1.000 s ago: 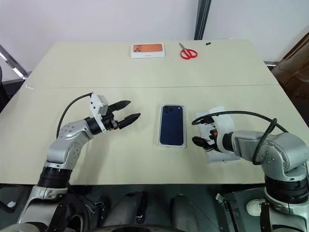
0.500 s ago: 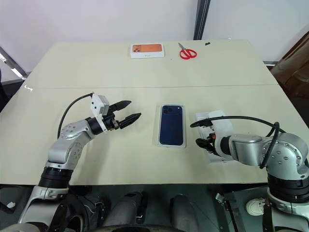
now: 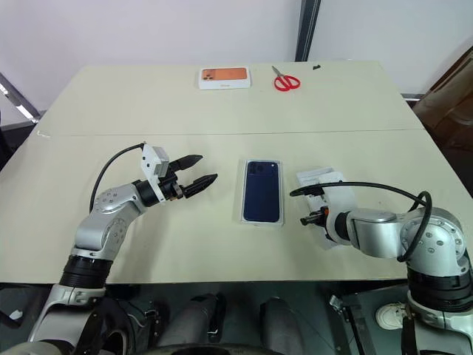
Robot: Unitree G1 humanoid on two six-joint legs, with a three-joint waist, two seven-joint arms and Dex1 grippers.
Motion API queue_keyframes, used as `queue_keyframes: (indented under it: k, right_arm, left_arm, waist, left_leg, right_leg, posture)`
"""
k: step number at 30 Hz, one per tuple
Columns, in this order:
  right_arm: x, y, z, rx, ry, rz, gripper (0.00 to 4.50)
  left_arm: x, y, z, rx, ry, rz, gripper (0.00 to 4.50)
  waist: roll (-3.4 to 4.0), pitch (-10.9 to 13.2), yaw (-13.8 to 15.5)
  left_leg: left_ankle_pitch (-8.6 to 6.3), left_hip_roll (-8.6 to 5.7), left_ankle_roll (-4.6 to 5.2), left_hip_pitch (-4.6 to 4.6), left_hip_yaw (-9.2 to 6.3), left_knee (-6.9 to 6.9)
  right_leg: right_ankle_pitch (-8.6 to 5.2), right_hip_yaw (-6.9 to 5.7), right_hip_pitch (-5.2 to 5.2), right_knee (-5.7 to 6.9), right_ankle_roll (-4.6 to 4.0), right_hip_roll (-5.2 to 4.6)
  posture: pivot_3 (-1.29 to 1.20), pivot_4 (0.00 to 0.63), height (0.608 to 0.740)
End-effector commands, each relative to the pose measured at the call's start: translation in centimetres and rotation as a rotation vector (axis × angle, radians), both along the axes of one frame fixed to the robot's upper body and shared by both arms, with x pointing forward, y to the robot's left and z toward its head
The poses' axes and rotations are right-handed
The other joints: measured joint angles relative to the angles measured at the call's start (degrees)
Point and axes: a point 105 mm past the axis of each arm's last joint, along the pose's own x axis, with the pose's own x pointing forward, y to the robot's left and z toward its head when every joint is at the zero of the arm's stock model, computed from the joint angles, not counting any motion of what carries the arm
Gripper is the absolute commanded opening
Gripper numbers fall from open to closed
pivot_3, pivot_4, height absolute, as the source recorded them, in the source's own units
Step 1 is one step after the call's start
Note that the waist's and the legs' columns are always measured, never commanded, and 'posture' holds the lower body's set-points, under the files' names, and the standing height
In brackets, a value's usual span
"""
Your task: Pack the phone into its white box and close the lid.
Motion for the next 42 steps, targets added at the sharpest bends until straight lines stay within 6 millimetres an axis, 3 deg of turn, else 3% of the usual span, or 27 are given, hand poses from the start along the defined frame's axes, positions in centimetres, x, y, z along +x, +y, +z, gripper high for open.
queue_keyframes:
  k: [1, 17, 21, 23, 28, 31, 38, 42]
  right_arm:
    - [0.5, 0.0, 0.8, 0.016, -0.022, -0.025, 0.02]
    - [0.5, 1.0, 0.3, 0.027, 0.032, -0.04, 0.02]
    - [2.6, 0.8, 2.6, 0.104, -0.072, -0.123, 0.02]
    - [4.3, 1.0, 4.7, 0.168, -0.177, -0.138, 0.02]
    - [6.9, 2.4, 8.2, 0.296, -0.351, -0.064, 0.02]
    - [8.1, 3.9, 9.9, 0.537, -0.4, -0.038, 0.02]
    - [7.4, 9.1, 12.4, 0.901, -0.425, 0.154, 0.02]
    - [6.4, 10.9, 12.3, 1.013, -0.373, 0.22, 0.02]
  left_arm:
    - [-0.2, 0.0, 1.4, -0.004, -0.056, -0.002, 3.93]
    - [-0.1, -0.2, 1.4, -0.009, -0.052, -0.001, 3.93]
    - [-0.1, -0.1, 1.4, -0.012, -0.051, 0.005, 3.93]
    - [0.1, 0.1, 1.5, -0.014, -0.054, 0.011, 3.93]
    - [0.4, 0.6, 1.7, -0.013, -0.057, 0.023, 3.93]
    - [0.6, 0.9, 1.9, -0.012, -0.06, 0.032, 3.93]
    - [1.0, 2.1, 3.0, -0.046, -0.075, 0.073, 3.93]
    - [0.9, 2.5, 3.5, -0.075, -0.074, 0.086, 3.93]
  waist:
    - [0.0, 0.0, -0.3]
    - [0.0, 0.0, -0.4]
    - [0.0, 0.0, -0.4]
    - [0.01, 0.0, -0.6]
    - [0.01, 0.0, -0.4]
    - [-0.02, 0.0, -0.3]
    - [0.0, 0.0, -0.5]
    - [0.01, 0.0, -0.4]
  left_leg:
    - [0.0, 0.0, 0.0, 0.0, 0.0, -0.01]
    - [-0.01, 0.07, 0.03, 0.0, 0.01, 0.0]
    - [-0.01, 0.08, 0.03, 0.0, 0.02, 0.0]
    - [-0.01, 0.08, 0.03, 0.0, 0.05, -0.01]
    - [-0.01, 0.12, 0.02, -0.01, 0.07, -0.03]
    - [-0.02, 0.11, 0.03, -0.02, 0.07, 0.01]
    - [-0.02, 0.12, 0.03, -0.02, 0.08, -0.02]
    - [-0.02, 0.13, 0.02, -0.01, 0.07, -0.03]
  right_leg:
    - [0.0, 0.0, -0.01, 0.0, 0.0, 0.0]
    - [0.0, 0.0, 0.03, -0.03, 0.01, 0.05]
    - [0.0, 0.0, 0.03, -0.03, 0.01, 0.06]
    - [0.0, 0.01, 0.0, -0.03, 0.01, 0.07]
    - [0.0, 0.01, -0.02, -0.04, 0.01, 0.13]
    - [0.0, 0.01, 0.01, -0.07, 0.01, 0.11]
    - [0.0, 0.04, -0.07, -0.02, 0.0, 0.11]
    - [0.0, 0.04, -0.09, -0.01, 0.0, 0.11]
  posture:
    - [0.0, 0.15, 0.734]
    - [0.0, 0.15, 0.734]
    - [0.0, 0.15, 0.734]
    - [0.0, 0.15, 0.734]
    - [0.0, 0.15, 0.734]
    - [0.0, 0.15, 0.734]
    - [0.0, 0.15, 0.734]
    - [0.0, 0.15, 0.734]
